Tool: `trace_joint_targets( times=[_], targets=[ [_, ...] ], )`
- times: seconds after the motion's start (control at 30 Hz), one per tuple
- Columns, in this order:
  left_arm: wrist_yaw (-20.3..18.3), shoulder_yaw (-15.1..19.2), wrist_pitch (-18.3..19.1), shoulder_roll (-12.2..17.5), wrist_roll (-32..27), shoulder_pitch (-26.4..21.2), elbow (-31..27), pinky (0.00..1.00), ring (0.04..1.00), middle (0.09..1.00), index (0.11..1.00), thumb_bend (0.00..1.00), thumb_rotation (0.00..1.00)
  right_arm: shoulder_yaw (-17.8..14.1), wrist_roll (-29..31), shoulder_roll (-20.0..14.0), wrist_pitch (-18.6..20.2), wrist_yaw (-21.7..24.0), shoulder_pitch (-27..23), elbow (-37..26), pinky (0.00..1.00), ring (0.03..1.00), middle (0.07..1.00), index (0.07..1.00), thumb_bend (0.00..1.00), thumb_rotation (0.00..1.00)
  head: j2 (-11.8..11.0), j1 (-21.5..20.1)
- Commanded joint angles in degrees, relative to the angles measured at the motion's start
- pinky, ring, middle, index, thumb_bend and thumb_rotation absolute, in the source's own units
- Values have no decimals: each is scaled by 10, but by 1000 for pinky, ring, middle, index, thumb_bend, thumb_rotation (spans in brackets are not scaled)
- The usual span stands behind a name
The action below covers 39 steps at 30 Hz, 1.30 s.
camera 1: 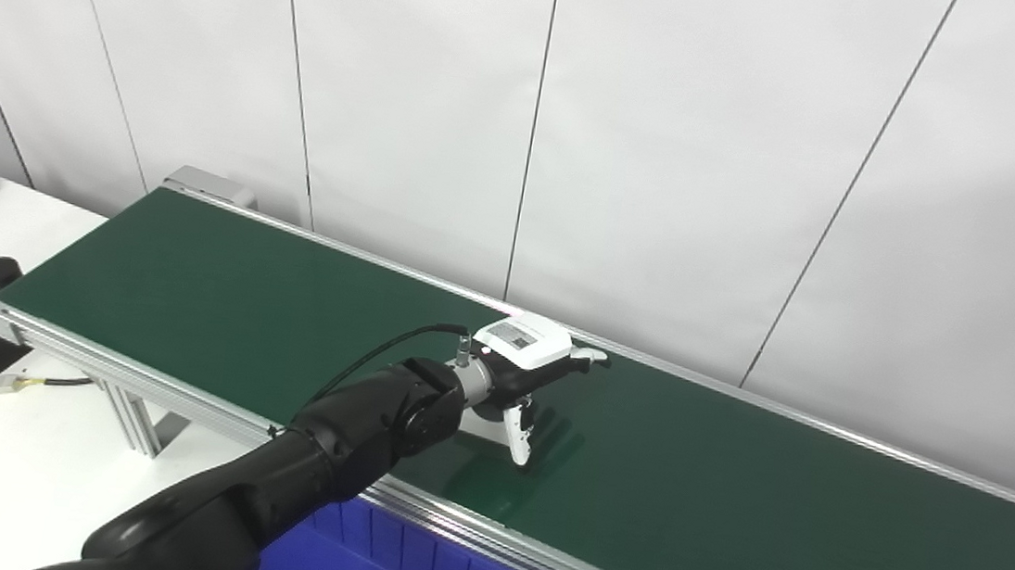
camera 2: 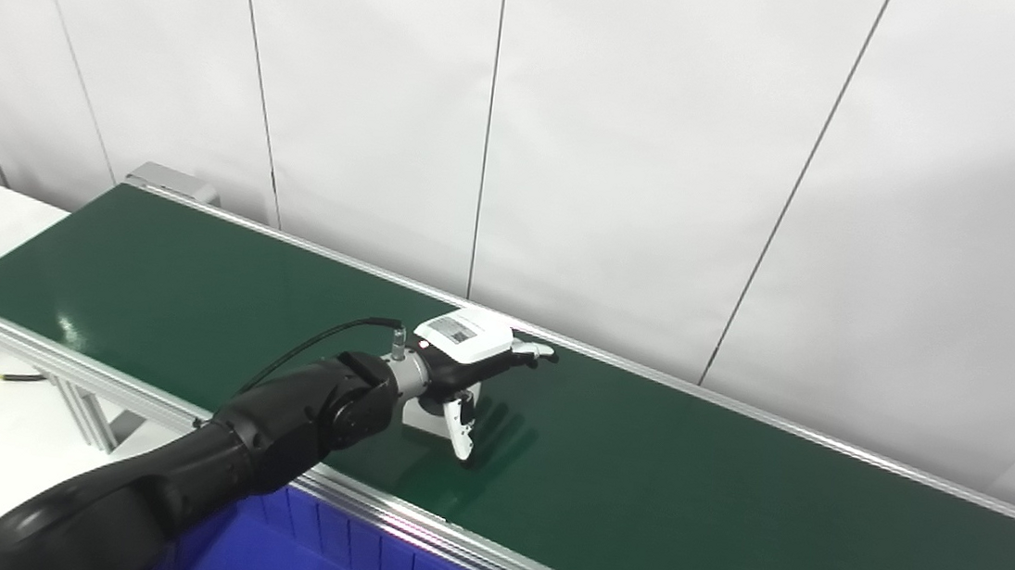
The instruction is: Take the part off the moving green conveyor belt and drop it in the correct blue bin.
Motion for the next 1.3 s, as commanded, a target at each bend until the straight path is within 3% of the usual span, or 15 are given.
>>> trace_joint_targets(
  times=[0.0,0.37,0.67,0.77,0.97,1.03,1.1,1.13,1.27],
  targets=[
    [27,0,-12,4,4,-37,0,834,824,848,901,1000,0,3,-2,3,-29,-4,0,-20,783,828,867,833,902,945,0,0],
    [35,-13,-9,5,13,-43,16,824,832,853,892,1000,0,11,-4,-1,-29,-9,4,-25,787,831,871,824,903,945,4,-3],
    [-44,-47,42,15,44,-52,3,828,806,835,858,1000,0,14,-3,-2,-29,-7,4,-27,797,842,877,823,909,950,7,-5],
    [-28,-60,41,18,60,-49,9,803,780,809,826,995,0,14,-2,-2,-29,-6,5,-29,800,845,877,825,905,947,9,-5],
    [10,-86,48,15,87,-45,31,762,658,724,748,824,0,18,-6,-3,-29,-13,7,-33,787,835,873,825,908,953,11,-7],
    [11,-93,53,14,88,-47,36,662,580,669,722,777,0,19,-6,-3,-29,-14,7,-33,782,833,873,824,913,952,11,-7],
    [10,-98,54,11,87,-50,42,426,454,555,669,560,0,17,-3,-1,-29,-12,8,-34,786,834,873,824,916,949,12,-7],
    [11,-99,53,11,86,-52,44,359,434,538,584,531,0,18,-3,-1,-29,-13,9,-35,790,836,873,824,920,946,12,-7],
    [8,-102,55,9,84,-56,41,243,390,460,533,499,0,18,-2,-1,-29,-11,9,-37,791,834,872,825,912,947,14,-6]
  ],
)
